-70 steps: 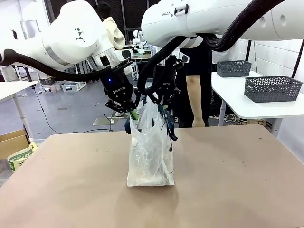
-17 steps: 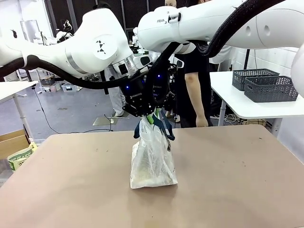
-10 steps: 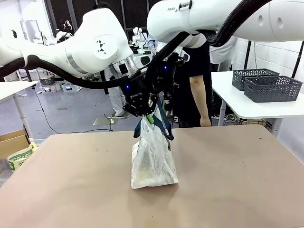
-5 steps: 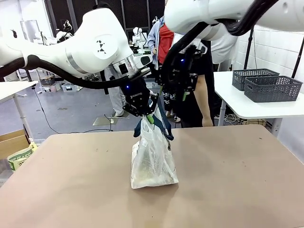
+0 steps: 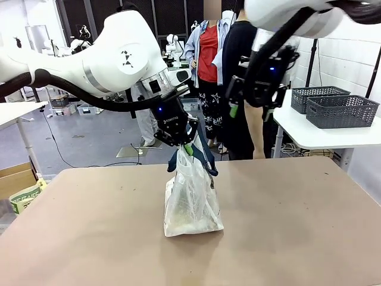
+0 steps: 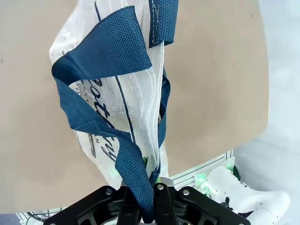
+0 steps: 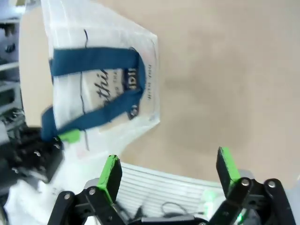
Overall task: Transfer purchased items from the store into the shopping bag.
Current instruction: Move the Reusable shopping bag to the right side of the table.
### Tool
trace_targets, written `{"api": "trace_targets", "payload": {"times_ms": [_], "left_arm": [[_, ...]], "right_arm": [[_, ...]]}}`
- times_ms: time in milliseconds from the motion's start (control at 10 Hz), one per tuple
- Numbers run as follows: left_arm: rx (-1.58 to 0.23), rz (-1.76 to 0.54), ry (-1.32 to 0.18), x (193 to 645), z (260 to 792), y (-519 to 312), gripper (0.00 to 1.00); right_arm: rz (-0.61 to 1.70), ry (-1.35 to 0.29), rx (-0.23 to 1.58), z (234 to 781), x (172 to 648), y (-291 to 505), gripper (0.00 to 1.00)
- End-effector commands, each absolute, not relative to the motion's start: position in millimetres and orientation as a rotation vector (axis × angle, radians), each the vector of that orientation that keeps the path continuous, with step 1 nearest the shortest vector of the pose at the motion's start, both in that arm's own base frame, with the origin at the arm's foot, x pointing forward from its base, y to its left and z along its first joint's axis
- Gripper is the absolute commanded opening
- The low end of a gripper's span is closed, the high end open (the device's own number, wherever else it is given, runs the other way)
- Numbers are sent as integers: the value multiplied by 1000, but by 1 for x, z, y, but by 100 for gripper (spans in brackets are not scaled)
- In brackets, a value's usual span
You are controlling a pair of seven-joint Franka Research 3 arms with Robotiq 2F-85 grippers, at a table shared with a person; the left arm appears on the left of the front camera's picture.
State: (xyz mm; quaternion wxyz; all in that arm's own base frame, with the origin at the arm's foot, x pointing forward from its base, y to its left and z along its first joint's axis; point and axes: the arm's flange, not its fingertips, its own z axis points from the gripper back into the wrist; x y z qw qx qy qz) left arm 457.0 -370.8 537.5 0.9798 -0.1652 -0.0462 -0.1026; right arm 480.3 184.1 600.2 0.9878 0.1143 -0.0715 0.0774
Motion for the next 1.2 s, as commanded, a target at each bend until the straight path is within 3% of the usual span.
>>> {"api": "trace_targets", "payload": {"times_ms": [0,300,500,900,1100], "left_arm": [[-331,-205,-93,456,537,-370,0],[-331,-205,-93,456,537,-370,0],[-331,-205,-93,456,537,-370,0],[-331,-205,-93,456,537,-370,0],[-331,-205,-93,456,537,-370,0]], "right_arm": [[266,-263,201,577,446,157,100],[590,-483,245,564,441,122,100],[720,-521,280,568,457,111,100],[719,-532,458,590,485,91,100],[716,-557,391,592,473,96,100]]}}
